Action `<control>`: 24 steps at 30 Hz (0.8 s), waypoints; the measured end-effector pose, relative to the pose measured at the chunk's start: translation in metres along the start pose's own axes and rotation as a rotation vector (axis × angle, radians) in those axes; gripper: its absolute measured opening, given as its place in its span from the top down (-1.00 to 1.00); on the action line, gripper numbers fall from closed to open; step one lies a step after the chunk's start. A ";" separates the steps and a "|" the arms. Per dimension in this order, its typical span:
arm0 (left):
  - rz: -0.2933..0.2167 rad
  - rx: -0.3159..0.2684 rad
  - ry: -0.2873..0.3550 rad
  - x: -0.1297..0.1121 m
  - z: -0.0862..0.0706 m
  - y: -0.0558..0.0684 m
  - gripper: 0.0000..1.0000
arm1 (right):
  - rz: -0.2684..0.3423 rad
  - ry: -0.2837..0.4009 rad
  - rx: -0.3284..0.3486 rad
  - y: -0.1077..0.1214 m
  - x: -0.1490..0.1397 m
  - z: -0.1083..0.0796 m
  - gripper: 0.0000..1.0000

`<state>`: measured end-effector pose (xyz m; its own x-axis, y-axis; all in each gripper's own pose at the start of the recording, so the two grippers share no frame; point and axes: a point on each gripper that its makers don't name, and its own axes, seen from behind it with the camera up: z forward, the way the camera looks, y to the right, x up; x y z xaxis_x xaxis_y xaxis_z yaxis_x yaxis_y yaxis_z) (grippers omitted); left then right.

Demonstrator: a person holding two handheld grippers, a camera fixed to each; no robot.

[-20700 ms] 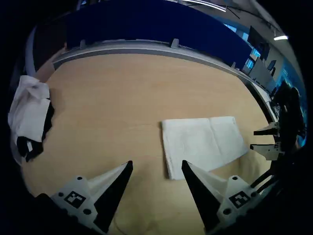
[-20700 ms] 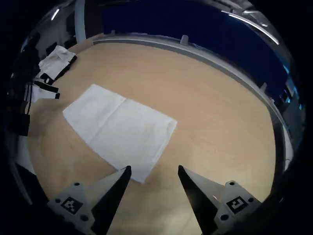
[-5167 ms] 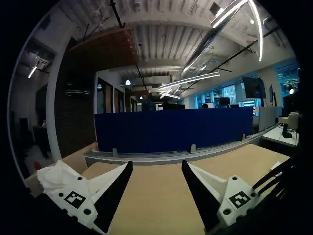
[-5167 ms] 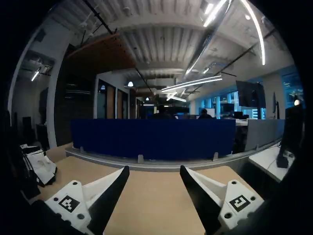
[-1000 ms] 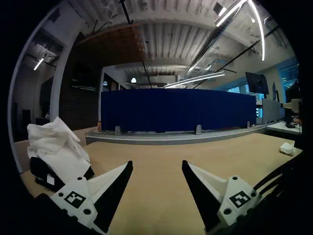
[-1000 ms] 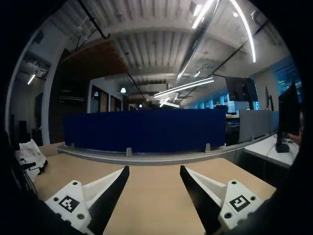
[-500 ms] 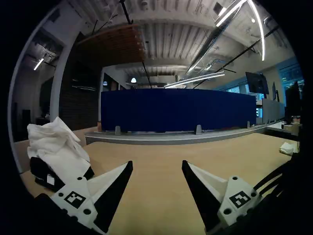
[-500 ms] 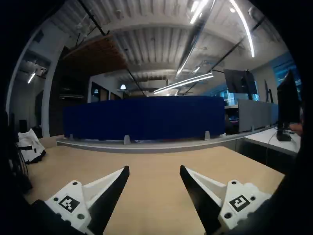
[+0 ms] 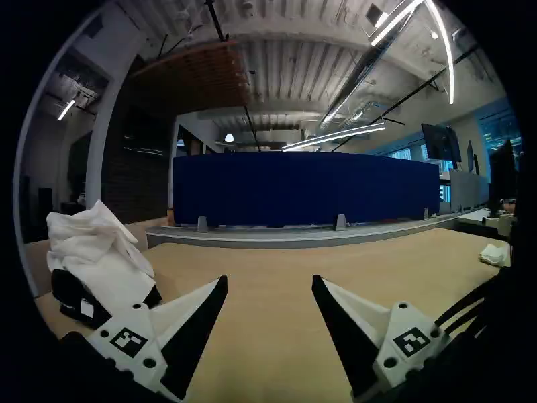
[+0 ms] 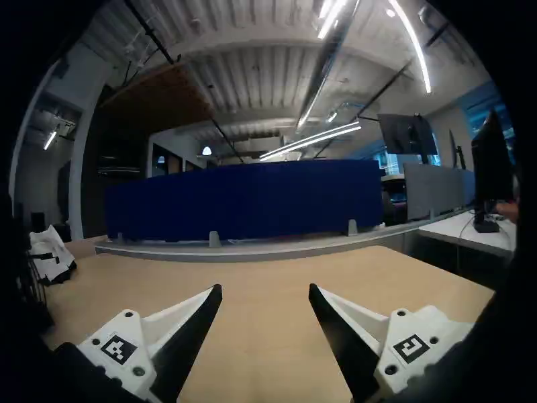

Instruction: Fold towel

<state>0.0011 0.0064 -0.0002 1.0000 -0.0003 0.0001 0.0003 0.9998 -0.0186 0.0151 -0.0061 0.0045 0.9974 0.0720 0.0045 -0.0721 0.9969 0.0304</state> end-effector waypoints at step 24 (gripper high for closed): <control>0.000 0.000 0.000 0.000 0.000 -0.001 -0.86 | -0.074 0.003 -0.006 -0.003 -0.013 -0.004 -1.00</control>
<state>0.0013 0.0058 0.0002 1.0000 -0.0003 0.0003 0.0003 0.9998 -0.0186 0.0021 -0.0100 0.0001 1.0000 -0.0017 -0.0002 0.0017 0.9997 0.0249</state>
